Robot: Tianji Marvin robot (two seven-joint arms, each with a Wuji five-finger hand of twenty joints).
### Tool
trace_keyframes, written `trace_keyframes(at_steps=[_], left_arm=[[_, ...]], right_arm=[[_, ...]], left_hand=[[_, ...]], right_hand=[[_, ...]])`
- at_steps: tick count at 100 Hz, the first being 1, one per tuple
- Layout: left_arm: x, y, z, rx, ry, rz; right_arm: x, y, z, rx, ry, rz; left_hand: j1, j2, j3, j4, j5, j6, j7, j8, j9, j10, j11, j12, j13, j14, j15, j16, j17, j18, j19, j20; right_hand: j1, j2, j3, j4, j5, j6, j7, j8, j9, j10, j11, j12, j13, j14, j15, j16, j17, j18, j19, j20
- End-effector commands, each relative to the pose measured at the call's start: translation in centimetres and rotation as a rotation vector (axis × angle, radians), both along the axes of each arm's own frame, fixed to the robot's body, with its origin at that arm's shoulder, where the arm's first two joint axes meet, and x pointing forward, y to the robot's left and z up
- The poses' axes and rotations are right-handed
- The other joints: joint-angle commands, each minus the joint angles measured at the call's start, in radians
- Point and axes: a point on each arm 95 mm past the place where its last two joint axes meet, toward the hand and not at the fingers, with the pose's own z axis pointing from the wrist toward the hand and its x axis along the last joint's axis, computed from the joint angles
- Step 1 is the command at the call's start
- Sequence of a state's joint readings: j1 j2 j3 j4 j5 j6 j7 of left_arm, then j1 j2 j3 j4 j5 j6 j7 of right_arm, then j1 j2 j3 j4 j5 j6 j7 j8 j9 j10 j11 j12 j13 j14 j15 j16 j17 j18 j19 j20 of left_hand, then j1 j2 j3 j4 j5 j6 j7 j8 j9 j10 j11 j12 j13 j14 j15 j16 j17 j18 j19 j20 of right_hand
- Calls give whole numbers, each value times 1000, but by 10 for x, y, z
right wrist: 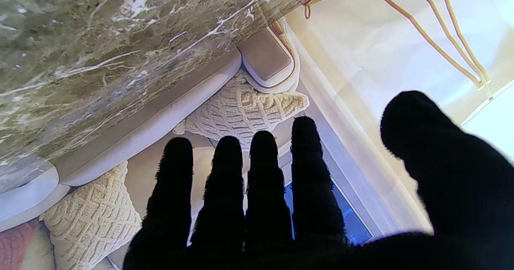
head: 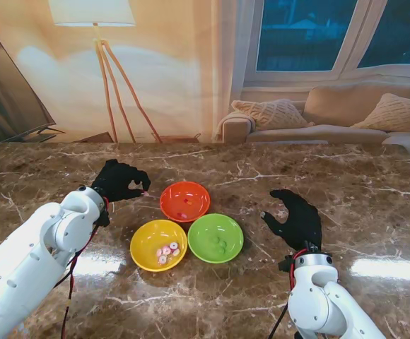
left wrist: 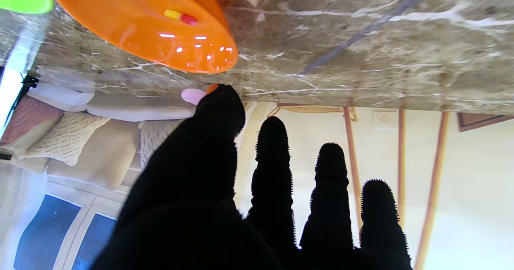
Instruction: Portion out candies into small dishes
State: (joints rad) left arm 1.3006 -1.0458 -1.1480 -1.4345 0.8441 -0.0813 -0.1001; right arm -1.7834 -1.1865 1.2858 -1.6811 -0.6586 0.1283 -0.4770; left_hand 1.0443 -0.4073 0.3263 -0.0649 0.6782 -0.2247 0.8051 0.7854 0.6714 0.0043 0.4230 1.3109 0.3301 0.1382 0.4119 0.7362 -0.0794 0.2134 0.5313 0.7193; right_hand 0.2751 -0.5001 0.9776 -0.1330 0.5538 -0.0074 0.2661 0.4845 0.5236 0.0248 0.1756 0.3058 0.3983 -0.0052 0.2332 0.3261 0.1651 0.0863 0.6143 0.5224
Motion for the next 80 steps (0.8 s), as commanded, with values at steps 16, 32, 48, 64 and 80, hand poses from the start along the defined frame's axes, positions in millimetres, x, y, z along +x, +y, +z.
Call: trace_keyframes(at_steps=[16,32,48,64,80], left_arm=[[20,-24,-1,-41,11,-25],[30,-37,-8,-51,30,-41],[38,-49,-16,-63,49,-52],[43,-60,-23,-70,63,-69],[48,-70,-28,-79,79,-76]], right_arm=[[-3,-2,-6,10,22,-8],[-3,-3,-6,11,21,-11],[-3,-3,-6,12,21,-11],[-2,-3,-6,12,22,-9],[-3,-3,-6,14,20,-8]], left_hand=[[32,55,28,26,8,-23,59,53,34,15,-8,22,9,8,5,7,-7,-1,-12,17],[29,54,29,27,6,-22,58,50,33,14,-11,21,10,8,5,8,-8,1,-12,17],[20,49,35,33,7,-24,56,42,38,10,-18,12,18,7,2,6,-5,-5,-4,22],[18,43,45,35,9,-15,58,36,38,12,-22,10,20,9,0,6,-6,-3,-1,24],[14,32,56,36,19,-9,57,21,42,10,-25,5,21,9,-1,6,-5,-3,7,27]], right_hand=[[-31,6,8,33,0,-22,9,-12,-7,-12,-4,12,-4,-3,2,11,-2,-2,15,27],[-30,6,7,33,0,-23,8,-12,-7,-11,-4,12,-4,-2,2,11,-2,-2,15,27],[-29,5,8,33,0,-22,9,-12,-7,-12,-4,12,-5,-3,2,11,-2,-2,15,27],[-31,7,7,32,0,-22,9,-12,-7,-12,-4,12,-4,-3,2,11,-2,-1,15,27],[-30,7,6,33,1,-23,9,-12,-7,-11,-4,12,-4,-2,2,12,-1,-2,15,27]])
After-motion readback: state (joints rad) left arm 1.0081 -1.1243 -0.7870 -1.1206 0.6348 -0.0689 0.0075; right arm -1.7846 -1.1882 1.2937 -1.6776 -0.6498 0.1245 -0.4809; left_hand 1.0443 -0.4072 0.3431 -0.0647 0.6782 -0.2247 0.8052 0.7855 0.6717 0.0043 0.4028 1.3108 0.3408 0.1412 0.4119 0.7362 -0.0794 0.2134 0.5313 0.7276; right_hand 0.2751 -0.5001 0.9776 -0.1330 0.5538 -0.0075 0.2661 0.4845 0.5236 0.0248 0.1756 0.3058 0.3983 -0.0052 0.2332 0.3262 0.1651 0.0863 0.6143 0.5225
